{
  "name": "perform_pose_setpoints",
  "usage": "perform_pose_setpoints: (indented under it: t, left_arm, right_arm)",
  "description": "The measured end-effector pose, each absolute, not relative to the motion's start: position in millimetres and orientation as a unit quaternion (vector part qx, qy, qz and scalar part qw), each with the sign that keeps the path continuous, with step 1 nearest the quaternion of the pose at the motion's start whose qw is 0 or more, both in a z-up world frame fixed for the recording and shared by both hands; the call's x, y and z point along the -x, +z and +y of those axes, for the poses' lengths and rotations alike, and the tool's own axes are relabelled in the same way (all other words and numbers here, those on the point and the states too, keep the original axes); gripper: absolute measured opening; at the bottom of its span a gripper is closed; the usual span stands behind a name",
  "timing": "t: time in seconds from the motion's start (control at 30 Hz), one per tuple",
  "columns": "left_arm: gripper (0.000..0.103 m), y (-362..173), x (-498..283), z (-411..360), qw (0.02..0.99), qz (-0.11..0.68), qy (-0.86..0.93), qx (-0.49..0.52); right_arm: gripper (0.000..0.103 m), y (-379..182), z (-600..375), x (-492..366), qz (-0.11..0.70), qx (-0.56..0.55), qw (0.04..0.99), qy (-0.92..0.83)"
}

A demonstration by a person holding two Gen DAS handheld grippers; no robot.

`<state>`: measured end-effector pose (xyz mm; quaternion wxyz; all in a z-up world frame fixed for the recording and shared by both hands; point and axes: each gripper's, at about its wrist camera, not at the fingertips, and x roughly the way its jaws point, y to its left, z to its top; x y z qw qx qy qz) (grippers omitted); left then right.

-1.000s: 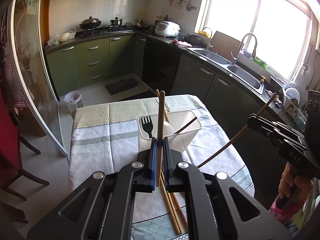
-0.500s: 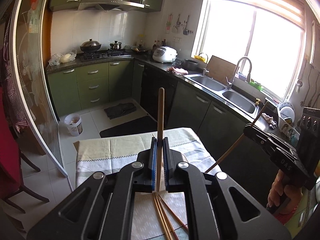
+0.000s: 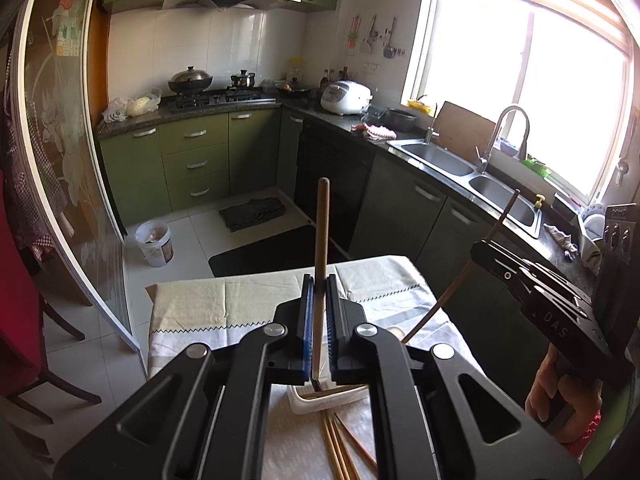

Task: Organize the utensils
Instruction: 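Lower both chopsticks into the white holder and open both tools, then move both open tools down to the loose chopsticks beside the holder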

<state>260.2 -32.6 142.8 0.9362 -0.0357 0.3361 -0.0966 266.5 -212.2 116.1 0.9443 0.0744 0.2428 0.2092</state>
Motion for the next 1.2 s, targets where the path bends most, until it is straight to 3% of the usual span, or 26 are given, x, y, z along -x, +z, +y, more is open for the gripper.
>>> perform_pose_setpoints:
  t: [0.33, 0.4, 0.5, 0.67, 0.73, 0.8, 0.87, 1.0, 1.2]
  left_arm:
    - [0.007, 73.7, -279.4, -38.1, 0.899, 0.424, -0.1, 0.044]
    - [0.012, 71.6, -280.2, -37.2, 0.897, 0.427, -0.101, 0.047]
    - [0.027, 77.9, -275.8, -36.1, 0.901, 0.42, -0.099, 0.046]
    - [0.045, 94.1, -255.2, -31.9, 0.908, 0.404, -0.103, 0.047]
    - [0.047, 94.3, -242.0, -31.8, 0.908, 0.404, -0.103, 0.046]
    - [0.047, 84.7, -229.0, -31.8, 0.901, 0.418, -0.108, 0.042]
    - [0.047, 65.4, -217.4, -32.1, 0.89, 0.442, -0.11, 0.039]
    - [0.047, 5.8, -206.5, -39.8, 0.853, 0.51, -0.11, 0.031]
    - [0.031, -78.4, -213.7, -56.4, 0.794, 0.597, -0.111, 0.036]
  right_arm:
    - [0.007, 37.2, -184.8, -297.5, 0.331, -0.046, 0.919, 0.208]
    - [0.008, 28.9, -181.2, -298.2, 0.341, -0.041, 0.915, 0.211]
    - [0.009, 28.0, -179.4, -293.4, 0.339, -0.041, 0.915, 0.213]
    - [0.018, 49.2, -193.9, -263.4, 0.305, -0.056, 0.924, 0.225]
    - [0.018, 58.9, -204.2, -246.2, 0.291, -0.06, 0.926, 0.231]
    - [0.019, 62.0, -217.3, -226.1, 0.281, -0.068, 0.928, 0.237]
    - [0.027, 56.9, -230.8, -205.3, 0.278, -0.07, 0.929, 0.236]
    - [0.028, 26.1, -251.0, -172.2, 0.303, -0.076, 0.922, 0.229]
    - [0.028, -31.0, -273.9, -146.6, 0.361, -0.104, 0.9, 0.222]
